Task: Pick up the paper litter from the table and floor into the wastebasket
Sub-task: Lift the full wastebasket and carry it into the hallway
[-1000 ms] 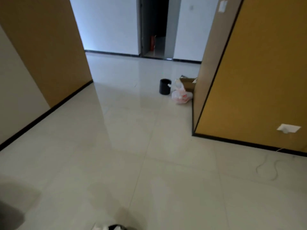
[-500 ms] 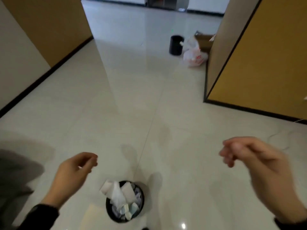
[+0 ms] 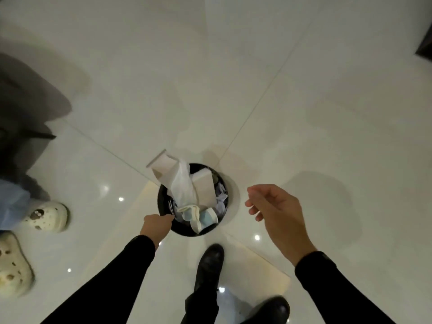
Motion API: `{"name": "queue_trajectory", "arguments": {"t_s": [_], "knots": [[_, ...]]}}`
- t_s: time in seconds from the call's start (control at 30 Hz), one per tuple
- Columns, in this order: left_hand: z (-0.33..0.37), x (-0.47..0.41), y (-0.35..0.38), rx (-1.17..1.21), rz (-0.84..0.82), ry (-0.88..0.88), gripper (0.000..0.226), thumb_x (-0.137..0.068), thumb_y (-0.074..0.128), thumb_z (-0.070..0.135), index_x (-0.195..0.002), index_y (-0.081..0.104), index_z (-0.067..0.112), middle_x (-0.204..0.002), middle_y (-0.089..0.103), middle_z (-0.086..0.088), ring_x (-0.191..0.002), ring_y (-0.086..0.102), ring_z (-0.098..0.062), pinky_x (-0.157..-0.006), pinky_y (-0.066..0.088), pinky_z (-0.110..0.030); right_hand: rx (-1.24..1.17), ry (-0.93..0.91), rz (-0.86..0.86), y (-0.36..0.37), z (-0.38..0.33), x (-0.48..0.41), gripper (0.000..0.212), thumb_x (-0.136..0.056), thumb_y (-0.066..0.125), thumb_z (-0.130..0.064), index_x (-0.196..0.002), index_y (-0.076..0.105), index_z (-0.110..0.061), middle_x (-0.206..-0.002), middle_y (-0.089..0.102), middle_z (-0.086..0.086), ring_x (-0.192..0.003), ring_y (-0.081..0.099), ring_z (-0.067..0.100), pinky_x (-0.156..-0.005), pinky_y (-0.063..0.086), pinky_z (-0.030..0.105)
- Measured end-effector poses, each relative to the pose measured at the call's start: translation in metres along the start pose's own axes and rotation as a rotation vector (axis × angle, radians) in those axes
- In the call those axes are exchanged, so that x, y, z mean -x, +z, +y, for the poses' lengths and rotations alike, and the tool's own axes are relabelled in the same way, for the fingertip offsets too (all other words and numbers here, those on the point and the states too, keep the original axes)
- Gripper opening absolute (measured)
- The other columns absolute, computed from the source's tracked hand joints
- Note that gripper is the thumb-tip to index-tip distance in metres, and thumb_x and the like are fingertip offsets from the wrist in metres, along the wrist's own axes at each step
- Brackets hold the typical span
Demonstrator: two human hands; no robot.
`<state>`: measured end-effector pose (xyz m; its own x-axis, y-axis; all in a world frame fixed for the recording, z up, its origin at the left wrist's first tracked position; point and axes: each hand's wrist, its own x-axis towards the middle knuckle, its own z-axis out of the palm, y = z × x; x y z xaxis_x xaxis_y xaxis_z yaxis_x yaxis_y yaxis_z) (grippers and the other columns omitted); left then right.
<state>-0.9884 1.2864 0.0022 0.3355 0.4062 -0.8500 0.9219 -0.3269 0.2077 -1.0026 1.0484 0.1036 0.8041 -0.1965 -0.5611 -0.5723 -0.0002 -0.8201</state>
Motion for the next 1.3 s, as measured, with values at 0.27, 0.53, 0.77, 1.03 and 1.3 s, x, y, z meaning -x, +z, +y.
{"name": "queue_trajectory", "arguments": {"t_s": [0.27,0.53,0.77,1.03,1.3], "knots": [[-0.053,-0.067,0.05,0.191,-0.073,-0.094,0.025,-0.094,0.041,0.009,-0.109,0.053,-0.007,-0.066,0.06,-0.017,-0.054,0.054,-0.023,-0.037,0.045,-0.022,0.133,0.16,0.003,-0.004,0.057,-0.015,0.019,-0.085,0.058,-0.004,-0.082,0.067,-0.021,-0.063,0.069,-0.003,-0.054,0.06,0.004,-0.054,0.05,0.016],[0.035,0.012,0.014,0.225,-0.075,0.159,0.023,-0.086,0.044,-0.004,-0.066,0.053,-0.006,-0.036,0.057,-0.013,-0.029,0.056,-0.02,-0.03,0.047,-0.023,0.004,0.413,0.083,-0.039,-0.001,0.002,0.011,-0.091,0.053,-0.01,-0.098,0.06,-0.007,-0.077,0.066,0.009,-0.067,0.062,0.022,-0.064,0.05,0.031],[0.153,0.199,-0.069,0.017,-0.315,0.464,0.026,-0.085,0.045,-0.002,-0.062,0.057,-0.007,-0.041,0.06,-0.017,-0.032,0.055,-0.025,-0.034,0.044,-0.025,-0.159,0.558,-0.004,-0.067,-0.167,0.056,0.049,-0.085,0.06,-0.045,-0.108,0.056,-0.003,-0.089,0.066,0.022,-0.072,0.067,0.031,-0.061,0.06,0.035],[0.296,0.395,-0.127,-0.153,-0.535,0.786,0.033,-0.09,0.054,0.016,-0.069,0.064,-0.007,-0.056,0.068,-0.02,-0.042,0.062,-0.026,-0.04,0.049,-0.027,-0.216,0.454,0.11,-0.144,-0.335,0.13,0.015,-0.085,0.044,-0.005,-0.079,0.056,0.002,-0.063,0.061,0.018,-0.048,0.057,0.028,-0.048,0.051,0.028],[0.419,0.459,-0.159,-0.211,-0.114,1.217,0.021,-0.086,0.053,0.021,-0.074,0.067,0.013,-0.076,0.073,-0.005,-0.072,0.067,-0.024,-0.071,0.054,-0.037,-0.272,0.228,0.251,-0.229,-0.452,0.131,0.03,-0.091,0.03,-0.005,-0.118,0.043,-0.004,-0.078,0.056,0.021,-0.063,0.058,0.03,-0.035,0.053,0.028]]}}
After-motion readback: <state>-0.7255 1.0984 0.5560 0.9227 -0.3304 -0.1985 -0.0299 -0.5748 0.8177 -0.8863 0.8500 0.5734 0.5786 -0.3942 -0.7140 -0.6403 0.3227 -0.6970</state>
